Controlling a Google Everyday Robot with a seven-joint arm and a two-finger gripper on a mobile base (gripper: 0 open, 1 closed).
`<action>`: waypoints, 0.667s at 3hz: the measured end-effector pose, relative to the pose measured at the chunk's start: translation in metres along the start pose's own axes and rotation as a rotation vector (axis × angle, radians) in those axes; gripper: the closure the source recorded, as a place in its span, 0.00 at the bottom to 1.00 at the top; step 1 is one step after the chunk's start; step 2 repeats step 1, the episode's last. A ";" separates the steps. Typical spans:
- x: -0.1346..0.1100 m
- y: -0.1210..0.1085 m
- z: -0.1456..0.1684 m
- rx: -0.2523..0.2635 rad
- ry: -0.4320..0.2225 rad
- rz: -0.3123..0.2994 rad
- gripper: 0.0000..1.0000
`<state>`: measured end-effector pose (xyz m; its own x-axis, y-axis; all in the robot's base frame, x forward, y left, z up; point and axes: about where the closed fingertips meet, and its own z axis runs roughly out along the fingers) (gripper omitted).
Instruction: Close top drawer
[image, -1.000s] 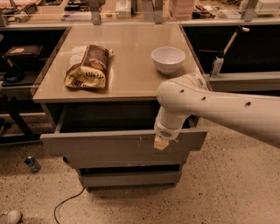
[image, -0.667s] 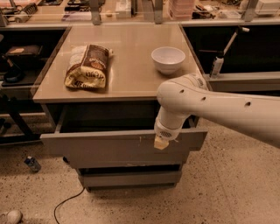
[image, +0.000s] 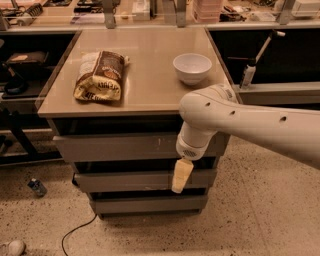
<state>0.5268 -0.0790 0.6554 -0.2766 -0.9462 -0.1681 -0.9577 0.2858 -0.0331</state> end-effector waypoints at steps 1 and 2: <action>0.000 0.000 0.000 0.000 0.000 0.000 0.00; 0.000 0.000 0.000 0.000 0.000 0.000 0.00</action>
Offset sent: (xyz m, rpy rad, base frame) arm 0.0000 0.0000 0.0000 0.0000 0.0000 0.0000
